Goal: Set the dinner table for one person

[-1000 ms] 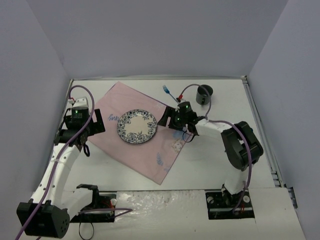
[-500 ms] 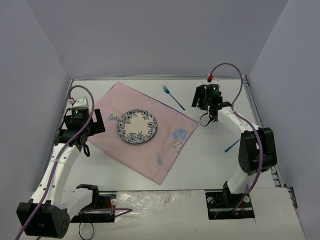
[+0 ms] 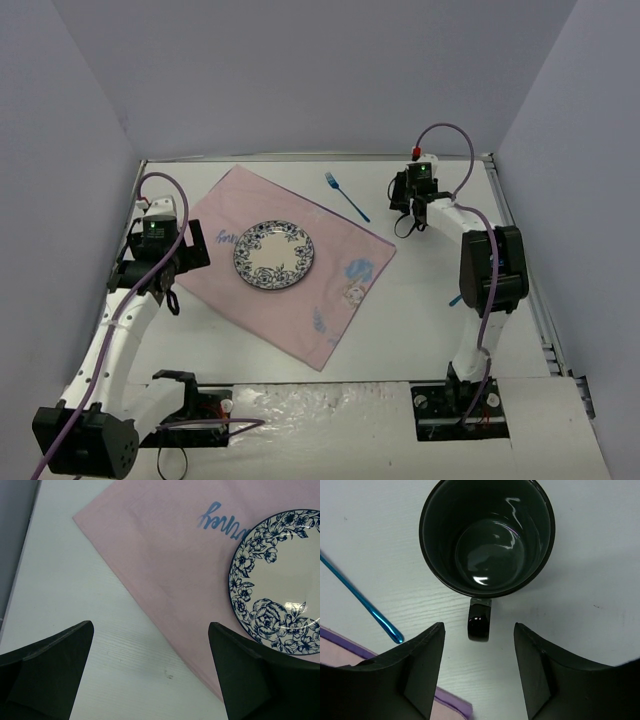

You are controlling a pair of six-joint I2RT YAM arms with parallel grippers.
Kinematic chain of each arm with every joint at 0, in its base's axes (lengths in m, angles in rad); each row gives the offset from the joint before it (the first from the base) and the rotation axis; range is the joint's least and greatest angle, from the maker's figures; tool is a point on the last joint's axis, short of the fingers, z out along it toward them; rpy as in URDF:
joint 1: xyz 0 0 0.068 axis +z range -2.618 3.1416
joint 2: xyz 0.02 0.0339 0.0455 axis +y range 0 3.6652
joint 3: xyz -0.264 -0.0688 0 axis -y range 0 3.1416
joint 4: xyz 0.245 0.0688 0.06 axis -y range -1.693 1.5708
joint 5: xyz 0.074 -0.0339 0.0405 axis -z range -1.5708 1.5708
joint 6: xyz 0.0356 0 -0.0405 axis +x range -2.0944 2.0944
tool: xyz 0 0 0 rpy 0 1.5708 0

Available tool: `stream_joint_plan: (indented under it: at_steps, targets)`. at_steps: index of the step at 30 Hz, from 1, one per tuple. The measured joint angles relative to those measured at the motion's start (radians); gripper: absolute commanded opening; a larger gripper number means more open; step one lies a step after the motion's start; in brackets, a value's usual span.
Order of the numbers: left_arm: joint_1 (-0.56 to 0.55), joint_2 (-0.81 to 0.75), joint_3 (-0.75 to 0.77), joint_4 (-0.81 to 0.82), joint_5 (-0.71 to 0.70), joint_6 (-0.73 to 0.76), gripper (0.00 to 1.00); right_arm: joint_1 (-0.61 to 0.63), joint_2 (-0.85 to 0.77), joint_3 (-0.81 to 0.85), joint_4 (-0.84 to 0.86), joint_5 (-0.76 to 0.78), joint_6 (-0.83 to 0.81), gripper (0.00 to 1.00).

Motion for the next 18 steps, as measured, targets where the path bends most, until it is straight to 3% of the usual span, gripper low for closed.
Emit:
stream_joint_plan:
  at_steps: [7,12,18]
  targets:
    - [0.000,0.000,0.000,0.000,0.000,0.000,0.97,-0.007,0.055,0.026,0.023,0.002,-0.002,0.43]
    - [0.000,0.000,0.000,0.000,0.000,0.000,0.97,-0.009,0.077,0.035,0.041,0.004,0.005,0.29]
    - [0.000,0.000,0.000,0.000,0.000,0.000,0.97,-0.009,0.078,0.036,0.054,0.022,0.005,0.04]
